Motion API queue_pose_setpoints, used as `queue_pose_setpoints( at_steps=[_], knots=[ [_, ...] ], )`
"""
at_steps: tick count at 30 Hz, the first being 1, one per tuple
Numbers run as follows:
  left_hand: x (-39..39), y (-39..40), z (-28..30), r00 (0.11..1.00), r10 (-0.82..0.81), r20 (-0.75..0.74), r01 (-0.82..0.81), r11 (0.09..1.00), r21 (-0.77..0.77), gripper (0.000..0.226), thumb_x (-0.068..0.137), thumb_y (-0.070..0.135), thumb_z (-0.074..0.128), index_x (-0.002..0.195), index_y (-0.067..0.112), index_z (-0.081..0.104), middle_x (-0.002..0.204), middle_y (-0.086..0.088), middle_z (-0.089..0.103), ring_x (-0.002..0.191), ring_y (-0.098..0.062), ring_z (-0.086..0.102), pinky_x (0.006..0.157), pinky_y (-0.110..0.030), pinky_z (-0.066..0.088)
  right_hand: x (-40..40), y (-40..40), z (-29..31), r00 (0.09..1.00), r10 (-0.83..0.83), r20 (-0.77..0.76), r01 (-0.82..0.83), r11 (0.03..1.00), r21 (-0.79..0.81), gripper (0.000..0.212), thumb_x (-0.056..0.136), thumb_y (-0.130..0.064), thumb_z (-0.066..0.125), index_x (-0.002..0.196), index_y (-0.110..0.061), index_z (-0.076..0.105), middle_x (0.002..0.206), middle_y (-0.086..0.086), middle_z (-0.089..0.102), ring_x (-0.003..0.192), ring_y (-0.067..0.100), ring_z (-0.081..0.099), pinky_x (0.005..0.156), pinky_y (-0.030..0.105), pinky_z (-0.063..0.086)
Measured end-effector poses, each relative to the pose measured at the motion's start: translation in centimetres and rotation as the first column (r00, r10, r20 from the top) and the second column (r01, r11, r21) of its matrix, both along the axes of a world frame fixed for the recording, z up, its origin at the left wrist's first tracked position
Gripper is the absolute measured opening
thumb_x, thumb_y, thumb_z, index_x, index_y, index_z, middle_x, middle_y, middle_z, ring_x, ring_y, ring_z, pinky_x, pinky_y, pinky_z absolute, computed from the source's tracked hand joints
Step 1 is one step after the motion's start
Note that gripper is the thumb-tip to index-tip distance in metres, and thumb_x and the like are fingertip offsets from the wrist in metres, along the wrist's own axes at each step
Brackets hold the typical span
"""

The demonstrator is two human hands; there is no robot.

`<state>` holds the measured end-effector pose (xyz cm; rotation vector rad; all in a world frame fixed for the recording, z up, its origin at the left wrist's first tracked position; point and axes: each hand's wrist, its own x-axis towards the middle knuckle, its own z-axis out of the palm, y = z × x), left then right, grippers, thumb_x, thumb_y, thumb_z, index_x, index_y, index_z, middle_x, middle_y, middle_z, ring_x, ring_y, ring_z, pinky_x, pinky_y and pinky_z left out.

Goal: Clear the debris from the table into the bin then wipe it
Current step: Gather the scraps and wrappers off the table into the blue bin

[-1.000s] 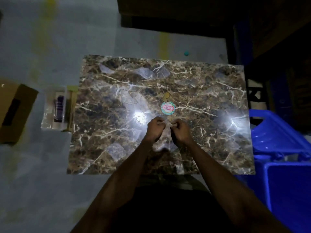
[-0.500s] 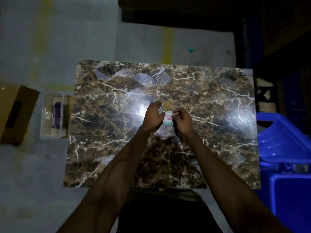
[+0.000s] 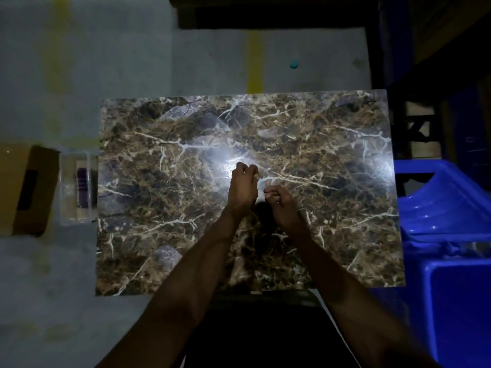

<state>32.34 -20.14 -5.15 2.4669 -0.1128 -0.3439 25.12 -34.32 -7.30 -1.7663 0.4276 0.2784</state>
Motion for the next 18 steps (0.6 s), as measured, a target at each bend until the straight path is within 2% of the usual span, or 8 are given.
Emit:
queue_pose_setpoints(
  at_steps=[3,5,7,9,11,13,15,18],
  knots=[
    [-2.4,-0.1,0.3,1.0,-0.027,0.011,0.026,0.997,0.075,0.02,0.086,-0.001,0.06,0.101,0.013,0.062,0.107,-0.01,0.05,0.086,-0.03,0.051,0.072,-0.046,0.048,-0.1,-0.4,0.8,0.999,-0.007,-0.041,0.01,0.996,0.084,0.016,0.093,-0.01,0.058,0.105,-0.006,0.068,0.089,0.006,0.064,0.075,0.005,0.062,0.071,0.017,0.048],
    [-3.6,-0.5,1.0,0.998,-0.063,-0.014,0.064,0.985,0.159,0.024,0.082,-0.004,0.06,0.101,0.011,0.062,0.109,-0.013,0.052,0.089,-0.033,0.053,0.071,-0.045,0.048,-0.4,-0.7,0.9,0.999,-0.007,-0.031,0.01,0.996,0.088,0.016,0.091,-0.016,0.06,0.103,-0.01,0.068,0.087,0.004,0.064,0.076,0.013,0.065,0.072,0.021,0.052],
    [-5.0,-1.1,1.6,0.993,-0.118,-0.027,0.121,0.956,0.267,0.025,0.084,-0.004,0.062,0.107,0.004,0.061,0.114,-0.018,0.055,0.097,-0.036,0.055,0.076,-0.042,0.048,-0.9,-1.1,0.9,0.999,0.013,-0.049,-0.008,0.995,0.095,0.011,0.092,-0.015,0.06,0.099,-0.015,0.068,0.084,0.002,0.064,0.075,0.018,0.065,0.069,0.024,0.053],
    [-6.7,-1.5,2.5,0.99,-0.137,-0.017,0.136,0.941,0.311,0.026,0.083,-0.006,0.062,0.108,-0.002,0.061,0.113,-0.022,0.057,0.1,-0.039,0.056,0.081,-0.042,0.048,-1.7,-1.4,0.9,0.997,0.027,-0.073,-0.023,0.998,0.057,0.013,0.096,-0.003,0.06,0.096,-0.013,0.067,0.082,-0.001,0.063,0.072,0.01,0.064,0.067,0.022,0.052],
    [-8.3,-1.4,2.7,0.993,-0.116,0.034,0.102,0.952,0.29,0.025,0.077,-0.011,0.063,0.1,-0.003,0.062,0.102,-0.024,0.06,0.092,-0.042,0.058,0.078,-0.046,0.049,-2.8,-2.0,0.6,0.996,0.04,-0.086,-0.039,0.999,0.013,0.018,0.098,0.004,0.057,0.095,-0.01,0.067,0.08,-0.003,0.063,0.065,-0.002,0.061,0.064,0.017,0.049],
    [-9.5,-0.6,2.0,0.994,-0.031,0.104,0.007,0.974,0.225,0.029,0.072,-0.014,0.062,0.098,-0.001,0.064,0.097,-0.022,0.061,0.089,-0.041,0.058,0.077,-0.045,0.049,-4.0,-2.8,0.3,0.995,0.053,-0.086,-0.054,0.999,-0.007,0.018,0.098,0.005,0.055,0.094,-0.007,0.068,0.075,-0.004,0.062,0.06,-0.002,0.059,0.062,0.02,0.051],
    [-10.9,0.2,1.6,0.98,0.13,0.151,-0.146,0.984,0.104,0.031,0.073,-0.013,0.06,0.099,0.003,0.065,0.099,-0.019,0.062,0.093,-0.036,0.056,0.081,-0.043,0.046,-5.3,-3.4,-0.1,0.995,0.061,-0.081,-0.063,0.998,-0.03,0.016,0.098,0.006,0.054,0.095,-0.001,0.068,0.075,-0.008,0.063,0.061,-0.001,0.06,0.068,0.03,0.053],
    [-13.0,1.2,1.8,0.914,0.388,0.115,-0.381,0.921,-0.084,0.023,0.082,-0.007,0.052,0.096,0.008,0.063,0.095,-0.012,0.063,0.088,-0.027,0.055,0.078,-0.037,0.043,-7.2,-3.5,0.3,0.996,0.064,-0.063,-0.067,0.997,-0.049,0.015,0.098,0.011,0.053,0.094,0.01,0.067,0.081,-0.004,0.063,0.067,-0.006,0.058,0.07,0.022,0.045]
  ],
)
